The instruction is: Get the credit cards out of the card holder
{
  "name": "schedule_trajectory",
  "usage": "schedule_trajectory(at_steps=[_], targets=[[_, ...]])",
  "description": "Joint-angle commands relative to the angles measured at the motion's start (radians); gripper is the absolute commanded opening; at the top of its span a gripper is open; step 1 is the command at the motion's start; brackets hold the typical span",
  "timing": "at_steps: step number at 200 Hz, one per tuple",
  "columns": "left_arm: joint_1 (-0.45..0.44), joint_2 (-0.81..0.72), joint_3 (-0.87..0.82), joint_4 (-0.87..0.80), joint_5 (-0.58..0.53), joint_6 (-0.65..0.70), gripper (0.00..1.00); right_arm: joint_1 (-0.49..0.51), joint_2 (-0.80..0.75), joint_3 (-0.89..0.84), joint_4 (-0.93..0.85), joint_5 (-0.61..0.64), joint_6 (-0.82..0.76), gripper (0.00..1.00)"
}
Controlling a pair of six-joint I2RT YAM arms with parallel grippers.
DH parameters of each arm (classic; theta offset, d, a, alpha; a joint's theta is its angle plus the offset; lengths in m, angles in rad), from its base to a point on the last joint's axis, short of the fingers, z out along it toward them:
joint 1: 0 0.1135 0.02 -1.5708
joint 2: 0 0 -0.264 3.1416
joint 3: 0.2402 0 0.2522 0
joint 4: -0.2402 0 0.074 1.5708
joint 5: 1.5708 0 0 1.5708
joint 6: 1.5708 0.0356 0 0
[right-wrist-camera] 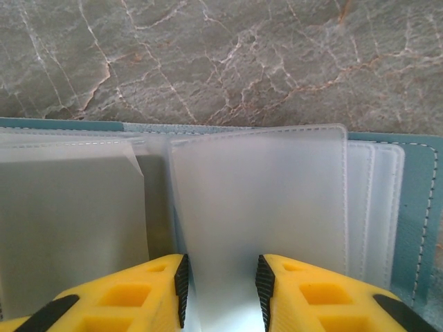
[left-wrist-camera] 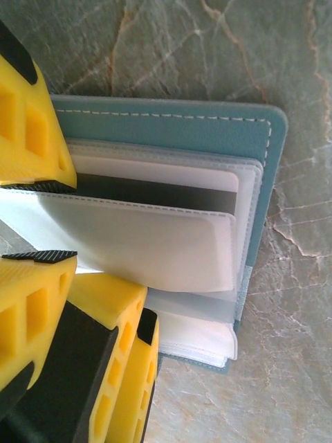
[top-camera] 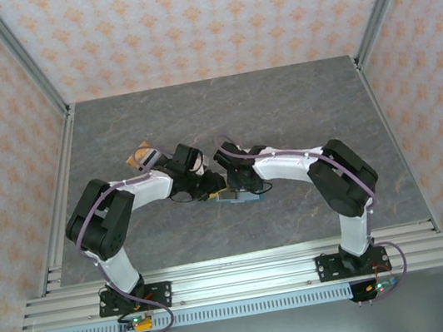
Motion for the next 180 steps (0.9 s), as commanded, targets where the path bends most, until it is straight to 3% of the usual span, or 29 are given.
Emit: schedule_trajectory(at_steps=[1, 65, 101, 120, 180], targets=[[-0.009, 0.001, -0.009, 0.027, 0.010, -0.005, 0.28, 0.002, 0.029, -0.057, -0.003, 0.000, 0.005, 0.35], [-0.008, -0.055, -0.008, -0.069, -0.092, 0.053, 0.03, 0.001, -0.185, -0.147, 0.092, -0.034, 0.010, 0.44], [-0.007, -0.116, -0.011, -0.172, -0.182, 0.096, 0.00, 0.001, -0.332, -0.219, 0.136, -0.042, 0.034, 0.51], [-0.008, -0.143, -0.030, -0.140, -0.169, 0.084, 0.00, 0.002, -0.395, -0.255, 0.147, -0.045, 0.050, 0.53], [-0.050, -0.123, -0.048, 0.127, -0.025, -0.072, 0.50, 0.000, -0.540, -0.334, 0.110, -0.012, 0.084, 0.53]])
